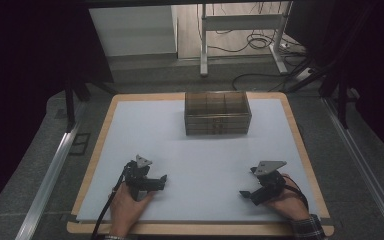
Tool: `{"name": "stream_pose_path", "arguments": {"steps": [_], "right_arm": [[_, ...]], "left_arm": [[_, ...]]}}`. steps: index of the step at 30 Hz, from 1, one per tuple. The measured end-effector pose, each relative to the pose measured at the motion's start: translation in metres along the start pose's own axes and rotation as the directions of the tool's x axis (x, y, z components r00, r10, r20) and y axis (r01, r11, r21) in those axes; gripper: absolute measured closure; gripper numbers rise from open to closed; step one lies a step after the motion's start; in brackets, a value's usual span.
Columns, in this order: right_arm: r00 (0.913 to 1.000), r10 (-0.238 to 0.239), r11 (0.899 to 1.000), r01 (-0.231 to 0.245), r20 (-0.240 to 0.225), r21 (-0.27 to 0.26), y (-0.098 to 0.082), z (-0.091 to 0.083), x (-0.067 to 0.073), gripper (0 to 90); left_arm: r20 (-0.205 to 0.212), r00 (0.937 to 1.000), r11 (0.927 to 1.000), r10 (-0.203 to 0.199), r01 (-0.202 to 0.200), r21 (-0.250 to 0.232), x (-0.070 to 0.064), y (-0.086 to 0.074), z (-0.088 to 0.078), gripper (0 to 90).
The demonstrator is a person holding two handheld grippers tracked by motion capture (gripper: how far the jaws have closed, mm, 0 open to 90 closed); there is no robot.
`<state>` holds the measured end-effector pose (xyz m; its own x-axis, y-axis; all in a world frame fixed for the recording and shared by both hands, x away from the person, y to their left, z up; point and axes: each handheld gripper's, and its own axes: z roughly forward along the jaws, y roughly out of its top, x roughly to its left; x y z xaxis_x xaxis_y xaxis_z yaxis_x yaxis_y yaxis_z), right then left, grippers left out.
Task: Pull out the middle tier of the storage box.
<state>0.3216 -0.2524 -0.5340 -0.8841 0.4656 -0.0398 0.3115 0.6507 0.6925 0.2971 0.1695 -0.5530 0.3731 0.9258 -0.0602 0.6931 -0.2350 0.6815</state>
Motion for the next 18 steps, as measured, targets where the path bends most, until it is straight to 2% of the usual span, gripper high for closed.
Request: {"name": "stream_pose_path", "arguments": {"steps": [18], "right_arm": [[1.0000, 0.001, 1.000, -0.001, -0.001, 0.000, 0.0003, -0.0003, -0.0001, 4.4]], "left_arm": [[0.000, 1.0000, 1.0000, 0.000, 0.000, 0.000, 0.0000, 0.0000, 0.0000, 0.0]]}}
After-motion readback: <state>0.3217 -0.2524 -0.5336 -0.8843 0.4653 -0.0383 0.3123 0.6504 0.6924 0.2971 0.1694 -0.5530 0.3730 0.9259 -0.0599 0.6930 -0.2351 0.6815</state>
